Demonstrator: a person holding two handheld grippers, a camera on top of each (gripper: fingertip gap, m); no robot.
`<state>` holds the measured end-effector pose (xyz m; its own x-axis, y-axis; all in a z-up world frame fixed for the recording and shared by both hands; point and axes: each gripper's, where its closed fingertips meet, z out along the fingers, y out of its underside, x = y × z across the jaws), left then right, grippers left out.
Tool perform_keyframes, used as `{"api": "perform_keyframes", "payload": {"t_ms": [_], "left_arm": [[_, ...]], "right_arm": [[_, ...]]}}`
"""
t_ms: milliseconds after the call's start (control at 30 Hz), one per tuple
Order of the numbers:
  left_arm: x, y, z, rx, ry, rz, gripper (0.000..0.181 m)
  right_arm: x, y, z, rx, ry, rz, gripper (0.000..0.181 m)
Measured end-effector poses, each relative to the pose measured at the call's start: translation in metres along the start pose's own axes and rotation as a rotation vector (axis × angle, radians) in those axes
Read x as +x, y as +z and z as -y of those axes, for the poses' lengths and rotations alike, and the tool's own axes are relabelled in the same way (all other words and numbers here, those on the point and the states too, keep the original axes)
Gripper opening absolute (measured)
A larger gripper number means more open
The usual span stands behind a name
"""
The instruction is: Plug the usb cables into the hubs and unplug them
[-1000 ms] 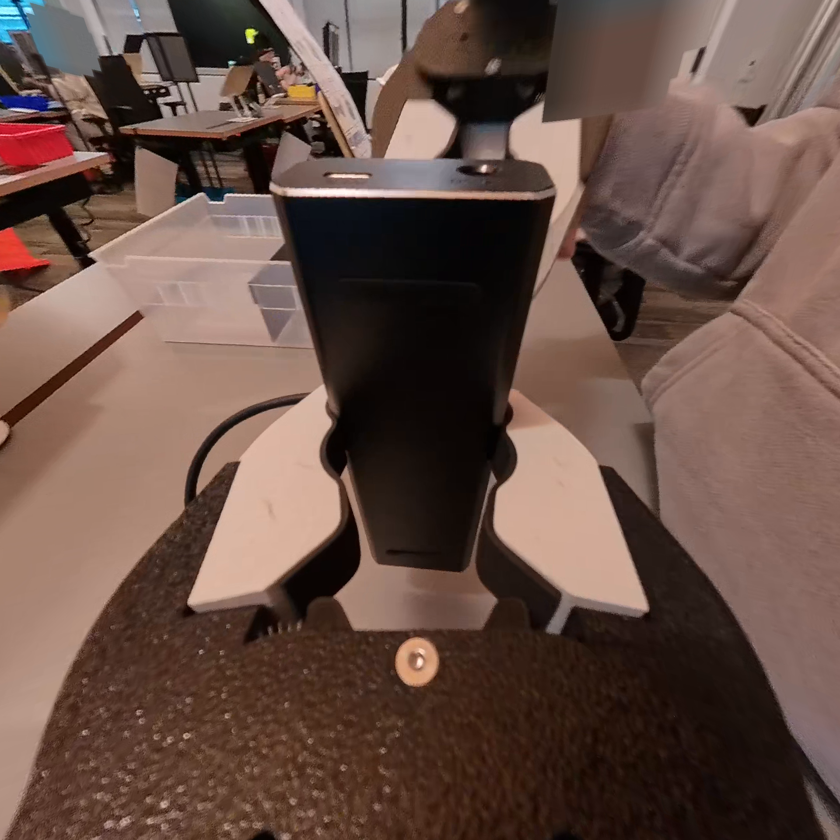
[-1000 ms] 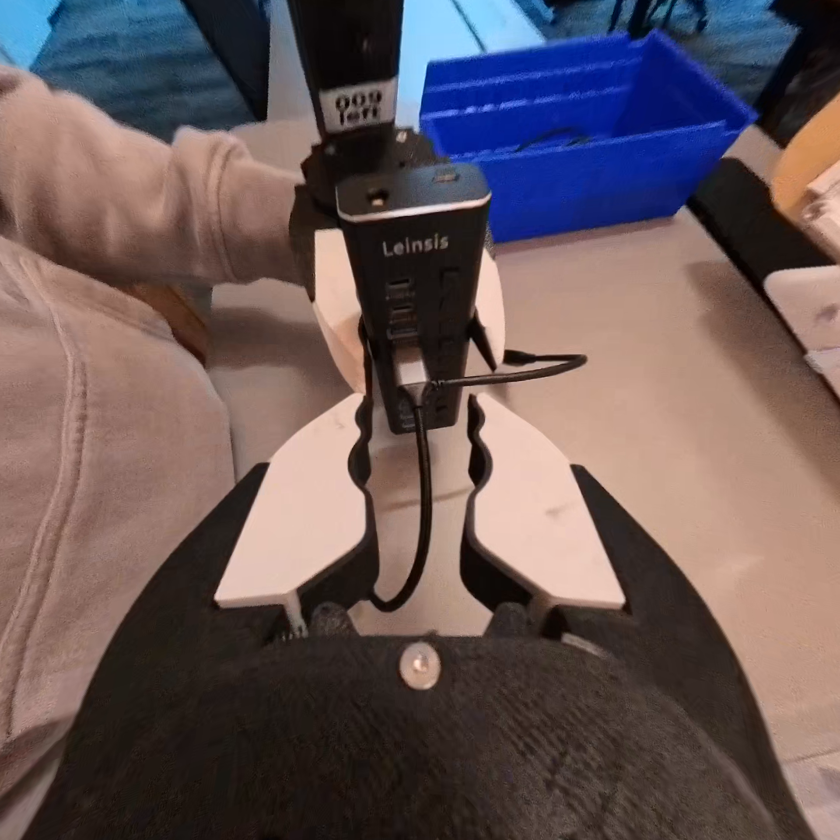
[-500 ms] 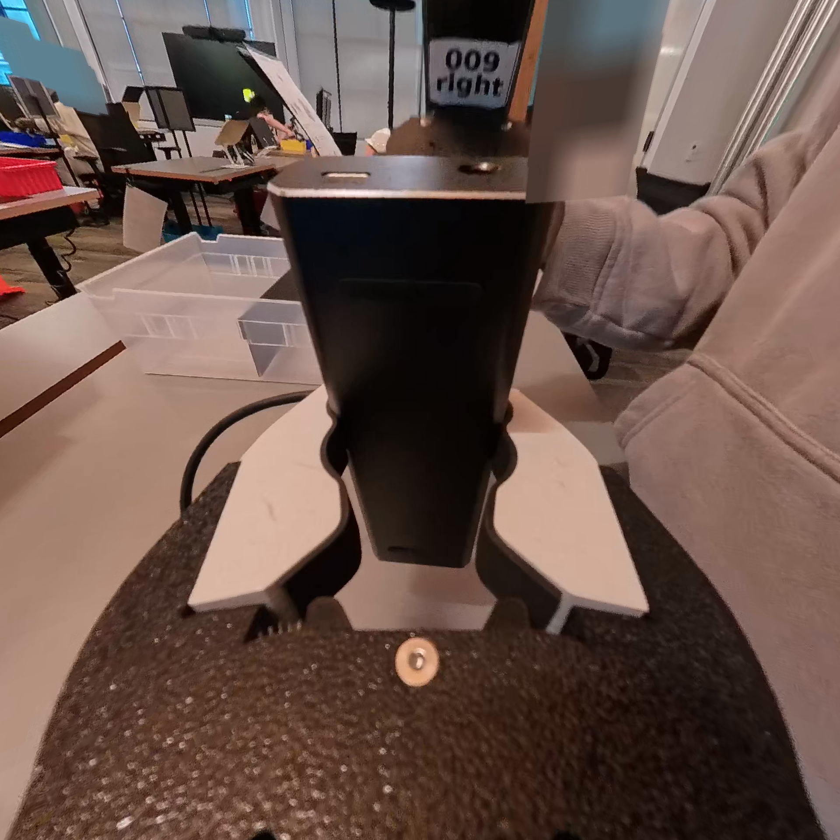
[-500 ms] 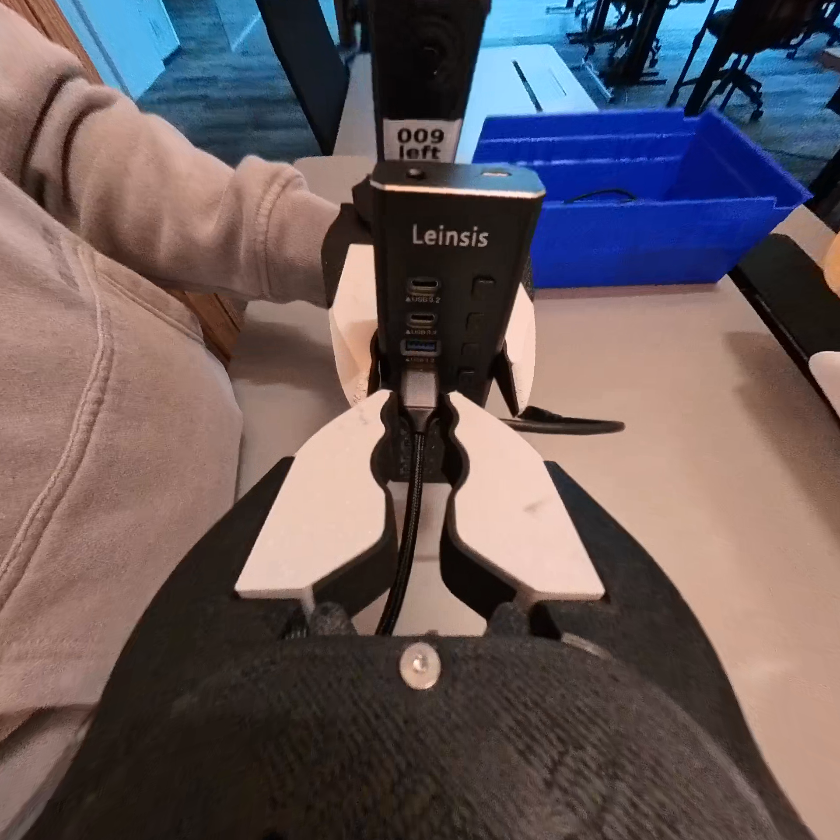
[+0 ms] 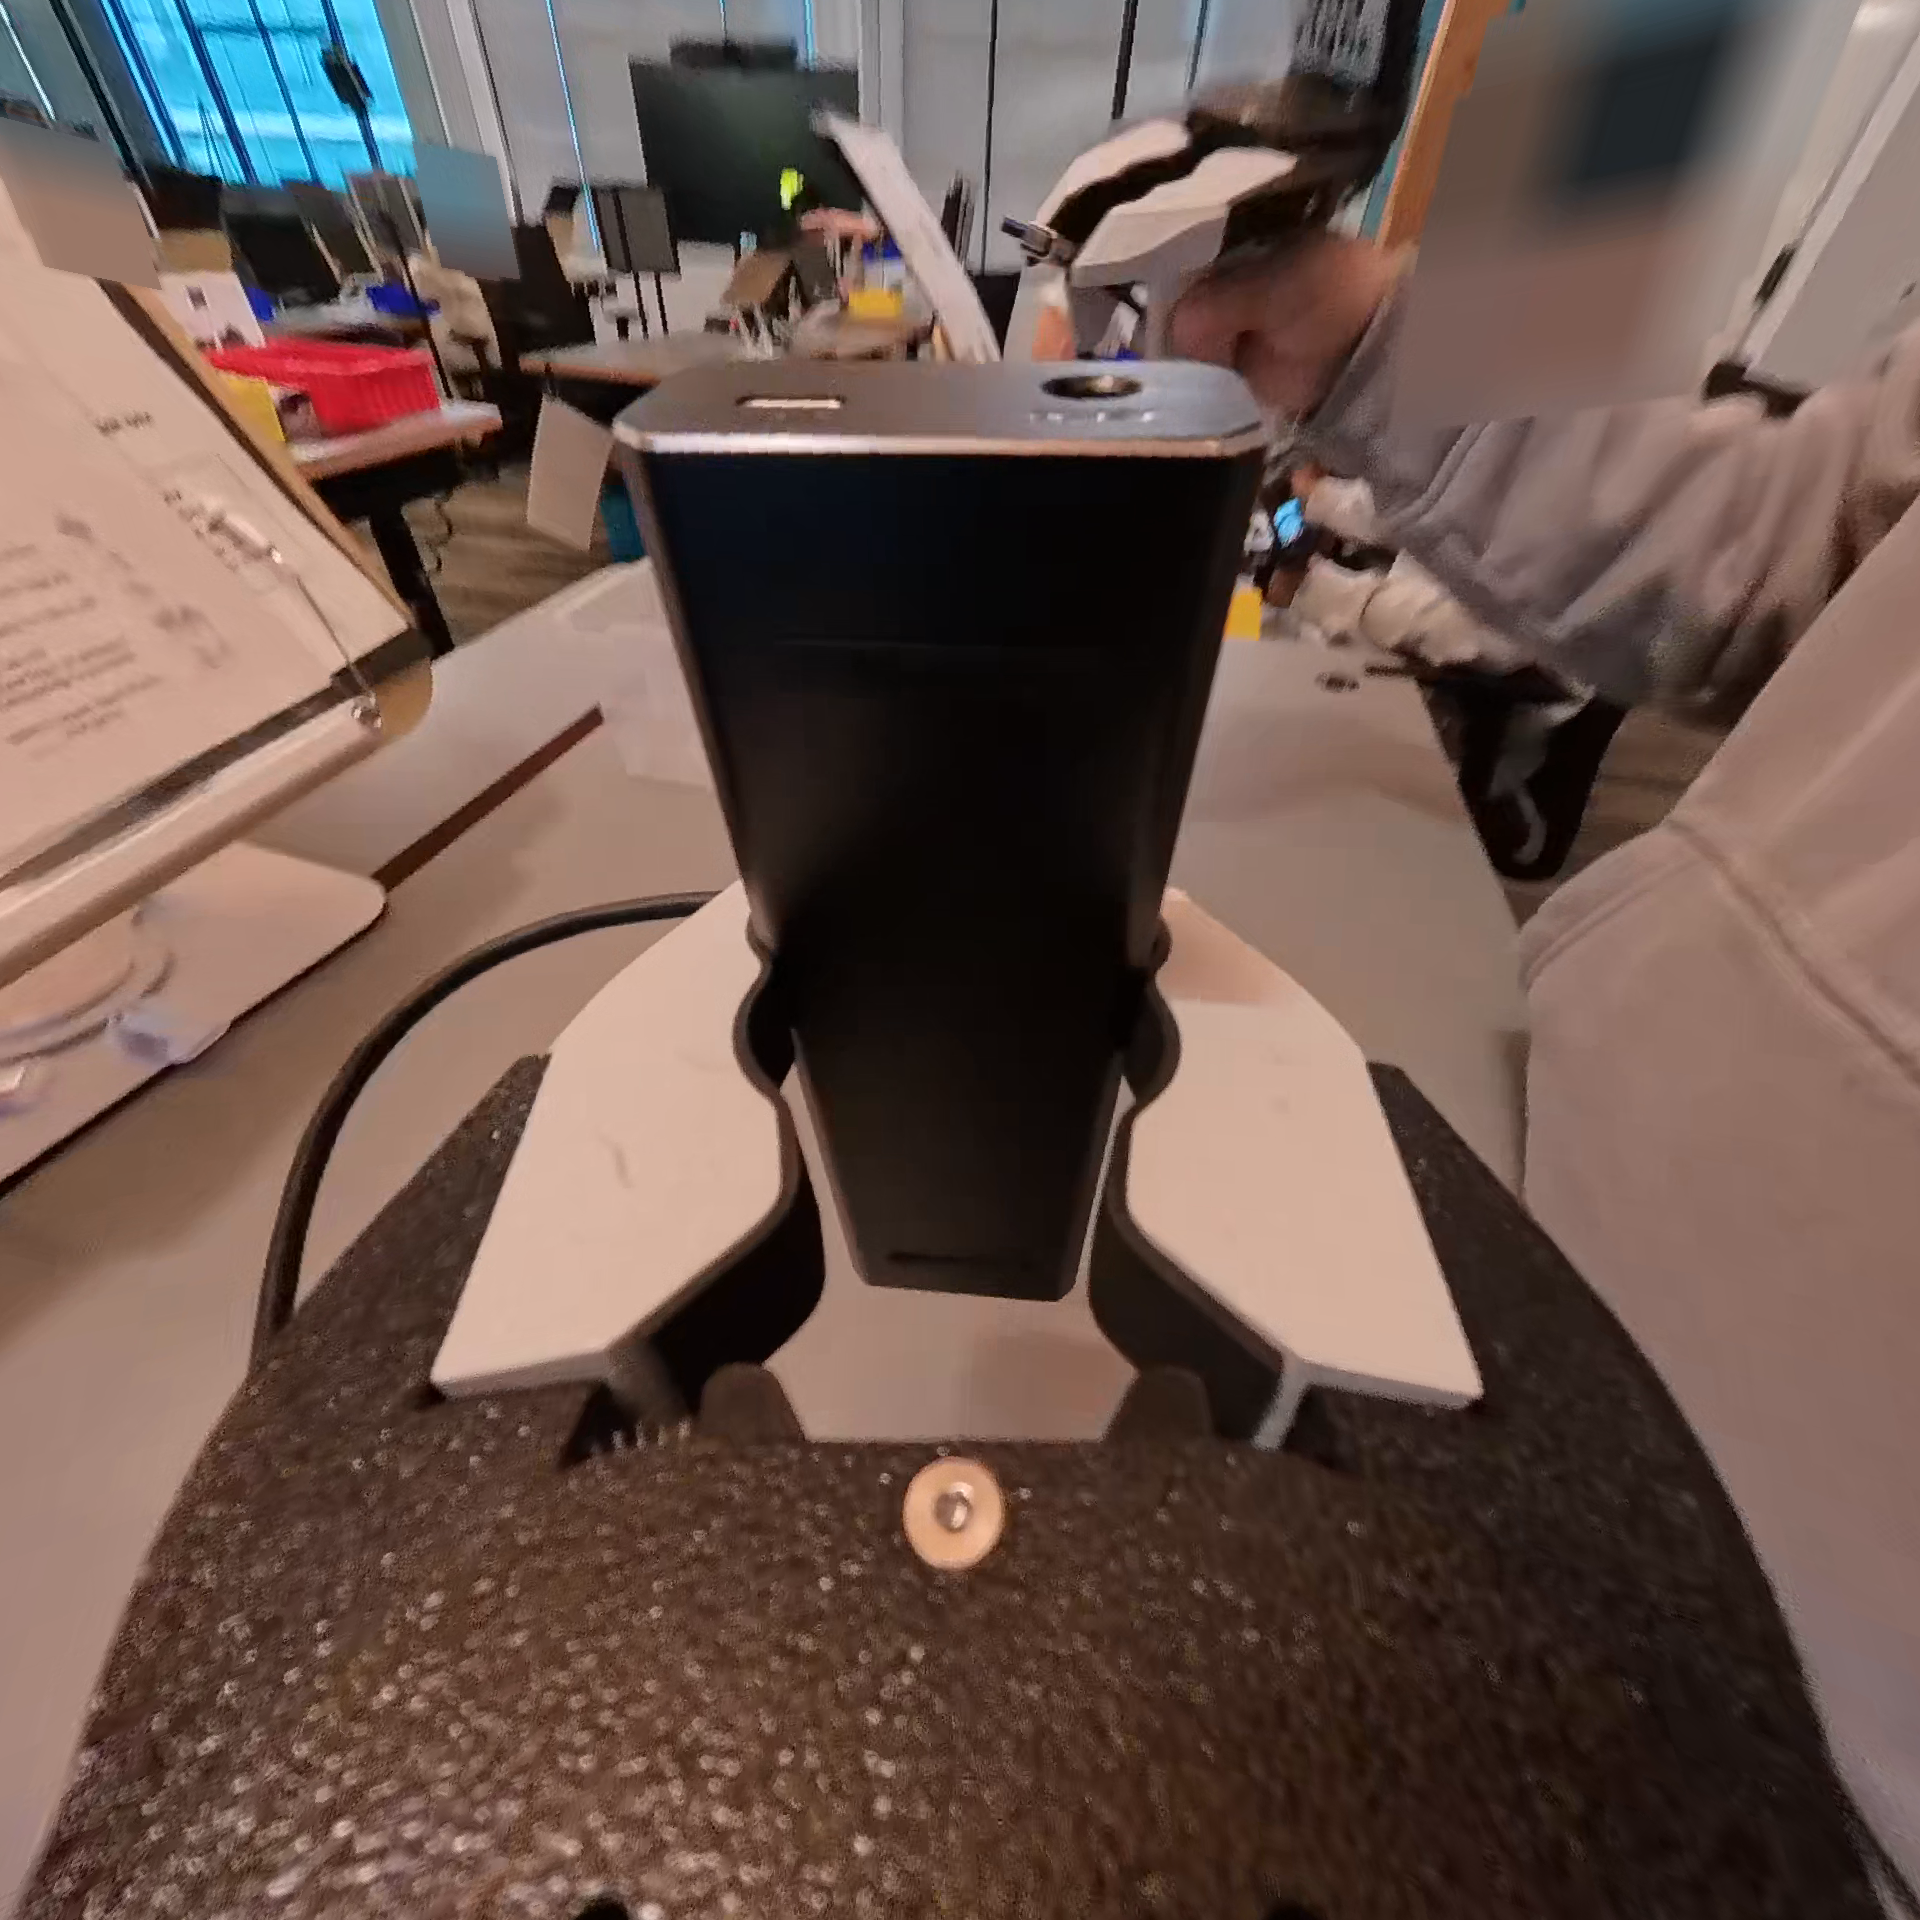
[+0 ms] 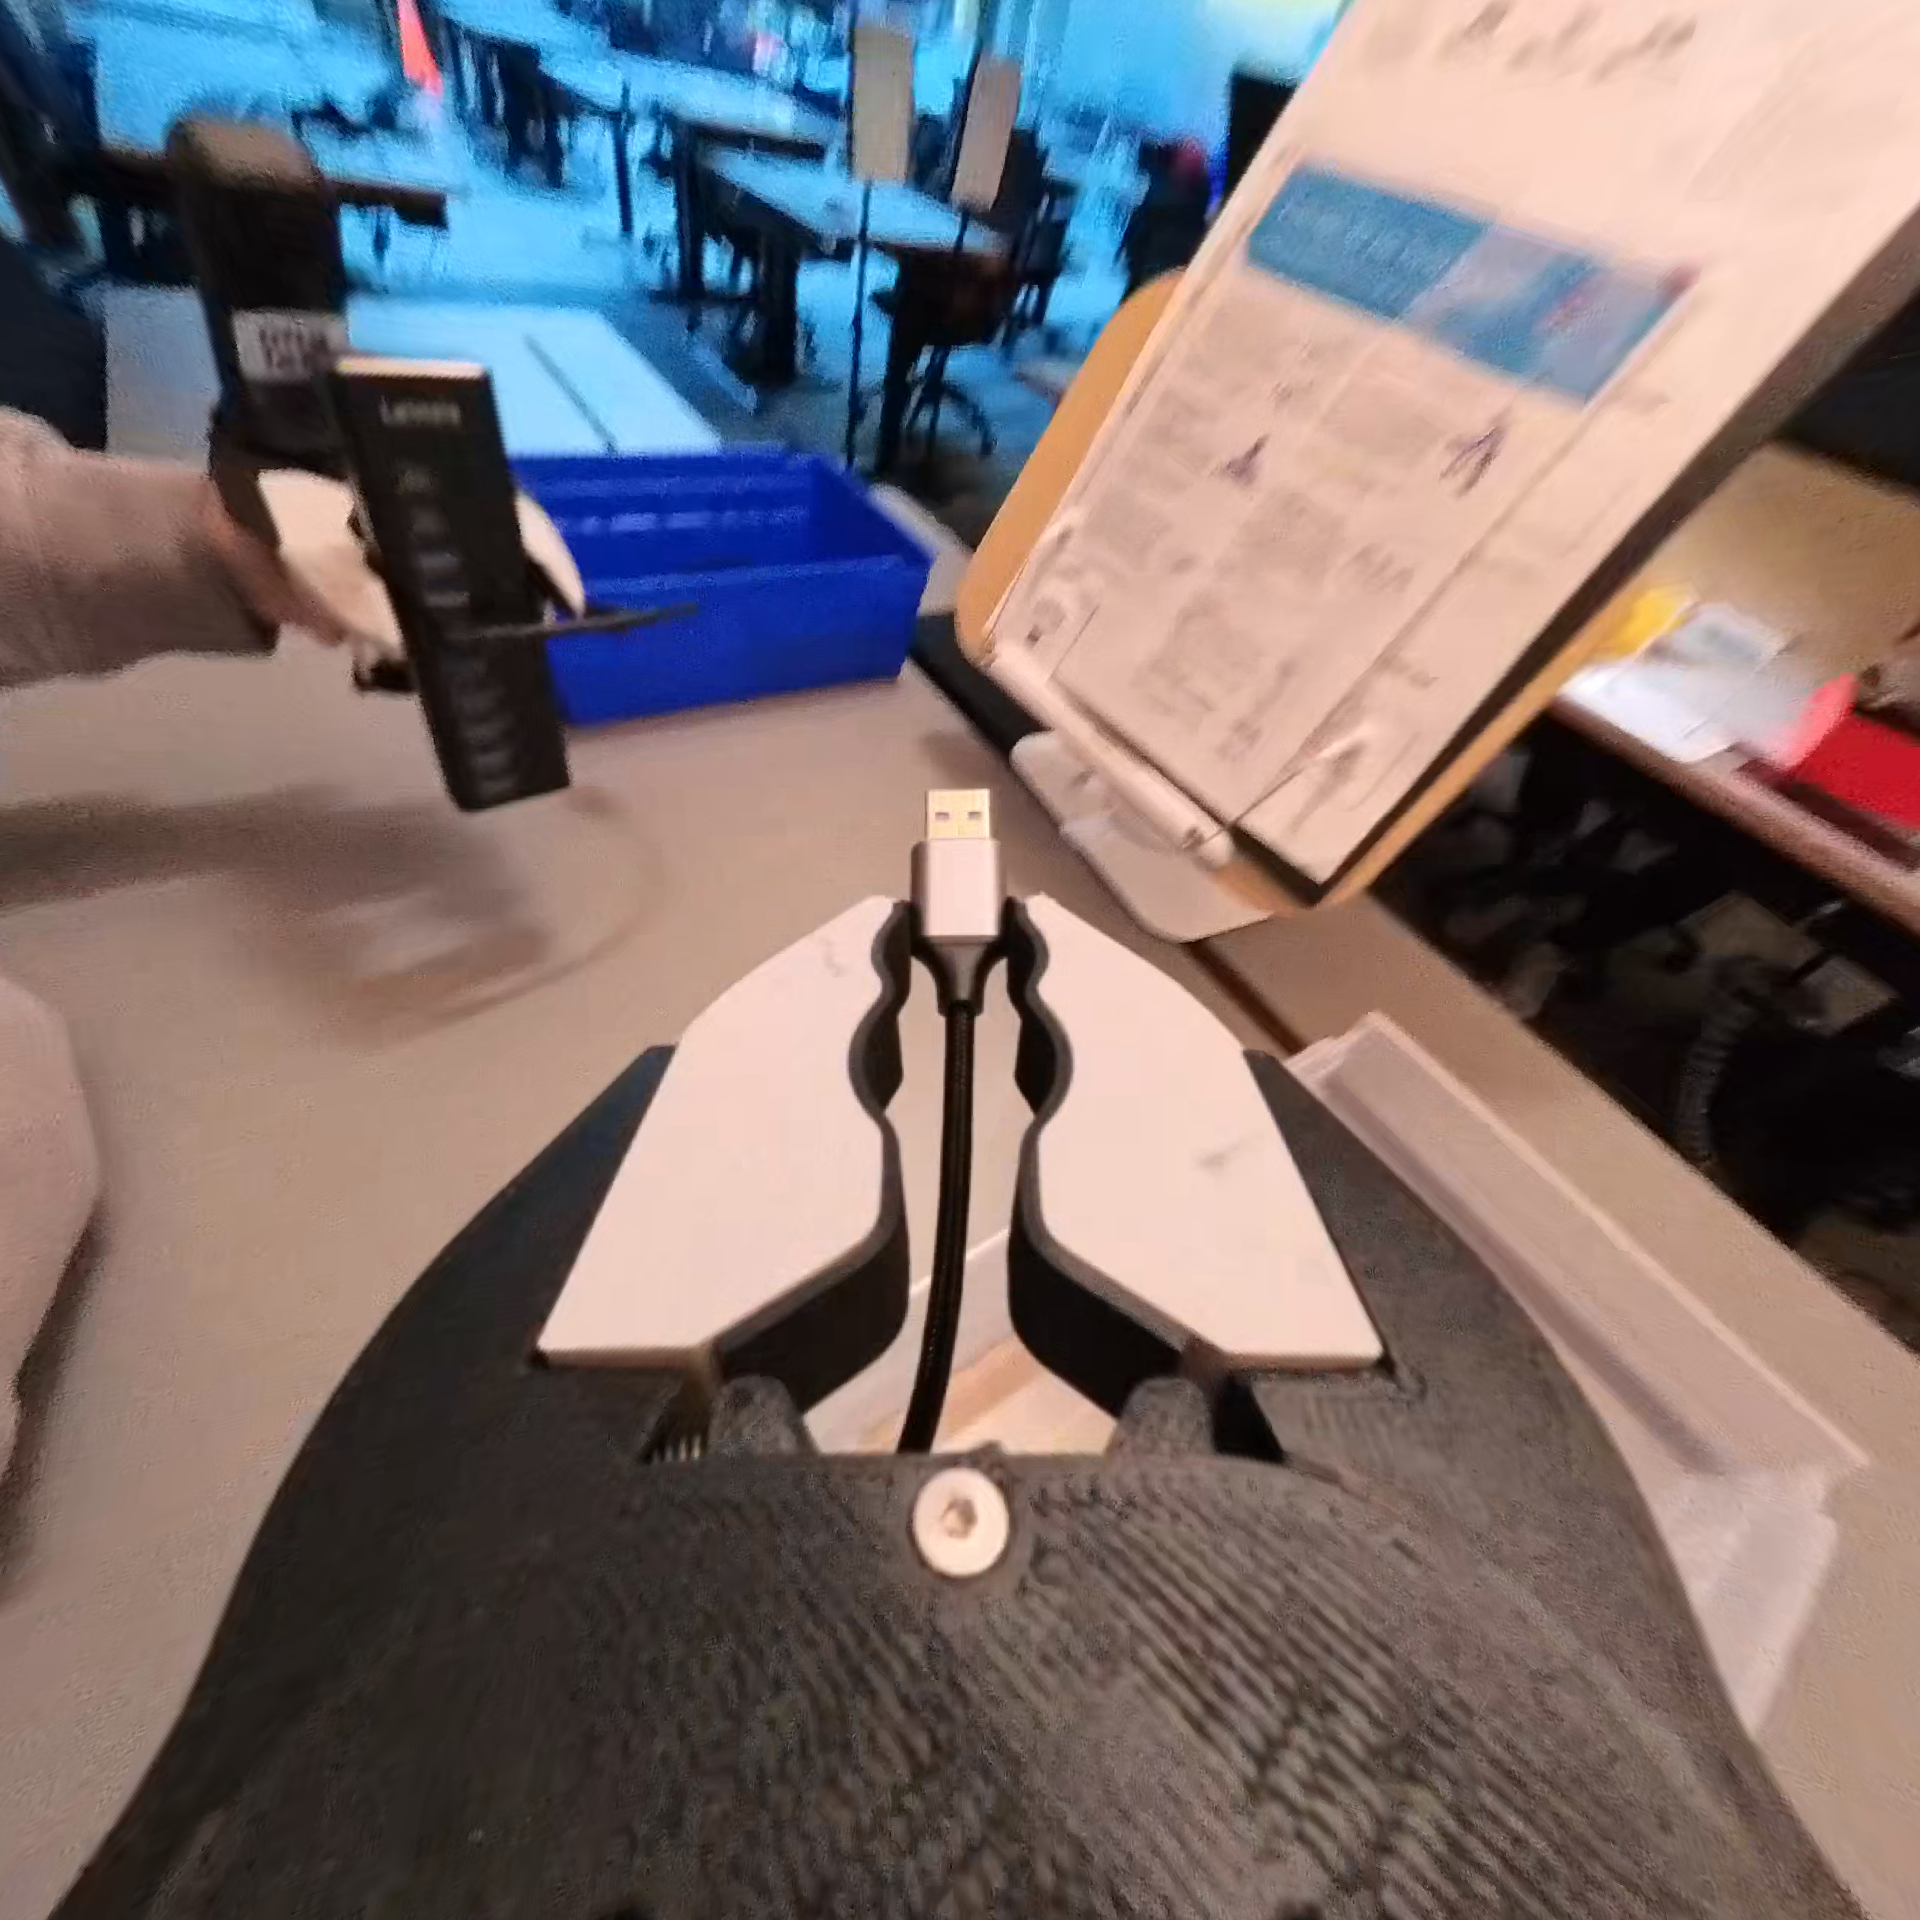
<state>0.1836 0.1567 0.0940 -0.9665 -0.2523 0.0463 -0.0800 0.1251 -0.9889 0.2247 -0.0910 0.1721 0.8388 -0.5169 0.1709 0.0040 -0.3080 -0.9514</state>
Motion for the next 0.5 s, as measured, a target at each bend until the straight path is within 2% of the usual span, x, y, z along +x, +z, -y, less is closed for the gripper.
{"api": "perform_keyframes", "payload": {"t_ms": [67, 167, 200, 267, 367, 500], "left_arm": [[0.004, 0.005, 0.007, 0.050, -0.019, -0.009, 0.063], [0.011, 0.015, 0.011, 0.083, -0.036, -0.033, 0.063], [0.013, 0.018, 0.009, 0.081, -0.036, -0.043, 0.063], [0.017, 0.025, 0.005, 0.059, -0.040, -0.065, 0.063], [0.020, 0.032, 0.000, 0.036, -0.044, -0.078, 0.063], [0.021, 0.034, -0.002, 0.033, -0.056, -0.085, 0.063]], "right_arm": [[0.035, -0.021, 0.006, 0.116, -0.028, -0.159, 0.018], [0.056, -0.031, -0.019, 0.120, -0.086, -0.193, 0.018], [0.054, -0.029, -0.030, 0.134, -0.114, -0.159, 0.018], [0.052, -0.016, -0.066, 0.054, -0.102, -0.111, 0.018], [0.041, 0.004, -0.130, -0.158, -0.126, -0.052, 0.018], [0.049, 0.011, -0.163, -0.293, -0.120, -0.091, 0.018]]}}
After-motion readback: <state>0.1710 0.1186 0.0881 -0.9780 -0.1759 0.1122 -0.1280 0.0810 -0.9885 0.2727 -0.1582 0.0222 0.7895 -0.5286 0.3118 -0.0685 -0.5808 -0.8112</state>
